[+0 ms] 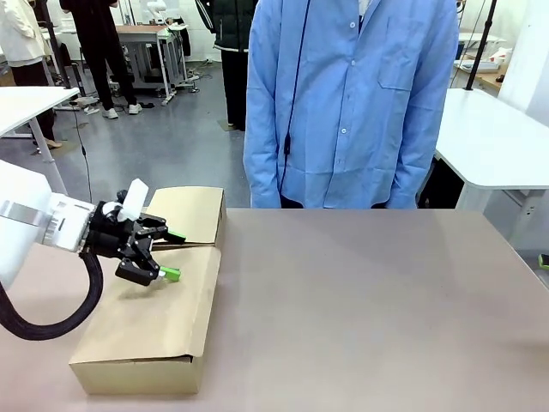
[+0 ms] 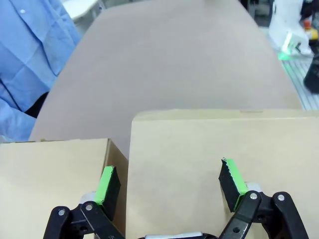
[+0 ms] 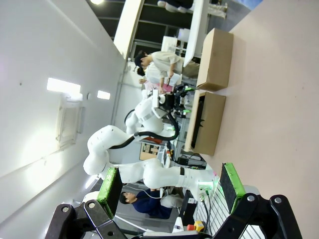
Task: Place items inside the box.
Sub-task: Close the lid of the Mailer Box closest to the robot.
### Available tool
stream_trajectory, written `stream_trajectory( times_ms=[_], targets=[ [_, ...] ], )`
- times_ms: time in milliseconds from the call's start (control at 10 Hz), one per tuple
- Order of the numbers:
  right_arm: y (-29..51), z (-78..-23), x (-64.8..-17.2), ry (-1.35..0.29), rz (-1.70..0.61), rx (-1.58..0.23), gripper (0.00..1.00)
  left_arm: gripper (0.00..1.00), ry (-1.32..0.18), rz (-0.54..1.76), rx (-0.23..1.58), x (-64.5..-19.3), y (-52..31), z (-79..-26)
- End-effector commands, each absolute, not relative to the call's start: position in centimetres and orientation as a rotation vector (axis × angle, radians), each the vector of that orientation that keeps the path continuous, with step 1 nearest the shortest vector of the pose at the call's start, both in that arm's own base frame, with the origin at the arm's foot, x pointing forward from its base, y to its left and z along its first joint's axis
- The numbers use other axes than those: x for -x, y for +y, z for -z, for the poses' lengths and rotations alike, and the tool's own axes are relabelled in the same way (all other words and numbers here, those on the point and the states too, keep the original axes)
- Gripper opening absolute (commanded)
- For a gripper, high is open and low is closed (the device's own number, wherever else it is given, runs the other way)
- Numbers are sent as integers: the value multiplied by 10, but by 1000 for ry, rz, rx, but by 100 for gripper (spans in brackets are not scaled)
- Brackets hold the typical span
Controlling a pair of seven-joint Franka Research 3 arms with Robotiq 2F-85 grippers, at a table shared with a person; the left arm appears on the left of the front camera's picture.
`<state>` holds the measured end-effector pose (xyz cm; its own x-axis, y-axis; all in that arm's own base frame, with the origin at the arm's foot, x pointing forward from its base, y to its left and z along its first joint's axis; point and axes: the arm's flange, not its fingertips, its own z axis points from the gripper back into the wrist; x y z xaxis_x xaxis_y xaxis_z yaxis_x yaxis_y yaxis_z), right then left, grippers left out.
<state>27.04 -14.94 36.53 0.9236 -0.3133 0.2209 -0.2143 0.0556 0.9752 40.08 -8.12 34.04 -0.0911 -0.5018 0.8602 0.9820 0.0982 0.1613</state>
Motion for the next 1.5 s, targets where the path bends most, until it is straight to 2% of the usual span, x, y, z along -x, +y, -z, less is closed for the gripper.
stream_trajectory(
  times_ms=[0, 100, 300, 400, 500, 700, 800, 900, 1000, 1400],
  targets=[
    [-150, -370, -268, -425, 79, -1537, 100, 100, -956, 1217, 765, -279, -46, -373],
    [-150, -370, -268, -425, 79, -1537, 100, 100, -960, 1119, 783, -281, -28, -391],
    [-150, -370, -268, -425, 79, -1537, 100, 100, -820, 962, 844, -286, 25, -424],
    [-150, -370, -268, -425, 79, -1537, 100, 100, -634, 913, 950, -288, 58, -432],
    [-150, -370, -268, -425, 79, -1537, 100, 100, -517, 812, 973, -294, 84, -432],
    [-150, -370, -268, -425, 79, -1537, 100, 100, -254, 486, 1183, -314, 141, -409],
    [-150, -370, -268, -425, 79, -1537, 100, 100, -192, 309, 1280, -326, 164, -388],
    [-150, -370, -268, -425, 79, -1537, 100, 100, -270, 216, 1348, -335, 186, -371],
    [-150, -370, -268, -425, 79, -1537, 100, 100, -275, 532, 1151, -289, 143, -393],
    [-150, -370, -268, -425, 79, -1537, 100, 100, -275, 532, 1151, -289, 143, -393]
  ],
)
